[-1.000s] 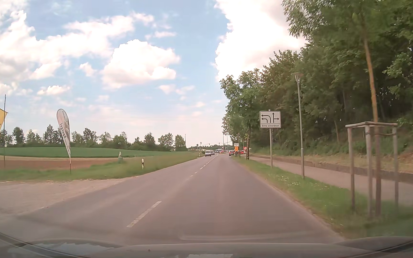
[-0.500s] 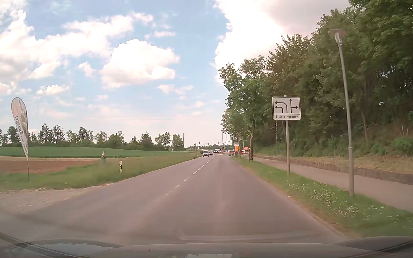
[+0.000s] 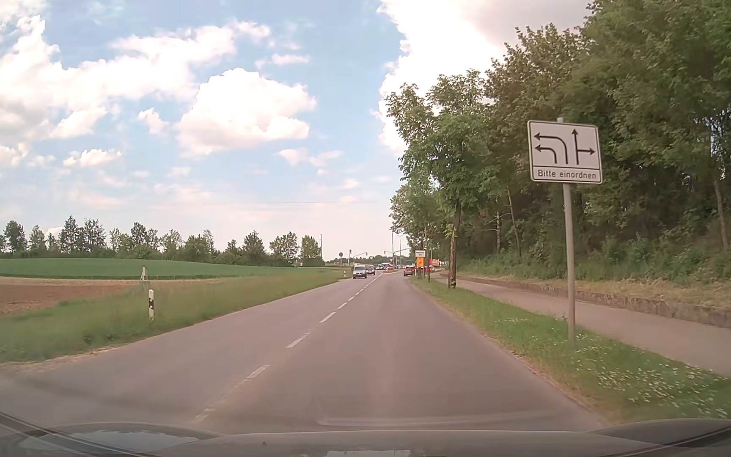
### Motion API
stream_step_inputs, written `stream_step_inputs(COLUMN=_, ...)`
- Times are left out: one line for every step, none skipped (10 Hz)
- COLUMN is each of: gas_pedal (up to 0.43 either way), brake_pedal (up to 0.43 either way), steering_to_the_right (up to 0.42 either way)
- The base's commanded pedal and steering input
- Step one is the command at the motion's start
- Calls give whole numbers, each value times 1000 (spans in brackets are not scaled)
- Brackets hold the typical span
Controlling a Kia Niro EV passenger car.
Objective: Follow the waypoints while adhering to traffic rules and regulations
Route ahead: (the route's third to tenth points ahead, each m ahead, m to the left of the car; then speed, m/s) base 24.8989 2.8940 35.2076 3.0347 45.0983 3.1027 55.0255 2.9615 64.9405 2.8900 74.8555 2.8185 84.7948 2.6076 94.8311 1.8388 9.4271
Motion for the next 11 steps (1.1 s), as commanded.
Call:
stream_step_inputs(gas_pedal=0, brake_pedal=18, steering_to_the_right=1)
stream_step_inputs(gas_pedal=0, brake_pedal=18, steering_to_the_right=1)
stream_step_inputs(gas_pedal=0, brake_pedal=18, steering_to_the_right=1)
stream_step_inputs(gas_pedal=0, brake_pedal=18, steering_to_the_right=1)
stream_step_inputs(gas_pedal=0, brake_pedal=18, steering_to_the_right=1)
stream_step_inputs(gas_pedal=0, brake_pedal=18, steering_to_the_right=1)
stream_step_inputs(gas_pedal=0, brake_pedal=18, steering_to_the_right=1)
stream_step_inputs(gas_pedal=0, brake_pedal=18, steering_to_the_right=1)
stream_step_inputs(gas_pedal=0, brake_pedal=18, steering_to_the_right=-1)
stream_step_inputs(gas_pedal=0, brake_pedal=18, steering_to_the_right=-3)
stream_step_inputs(gas_pedal=0, brake_pedal=18, steering_to_the_right=-3)
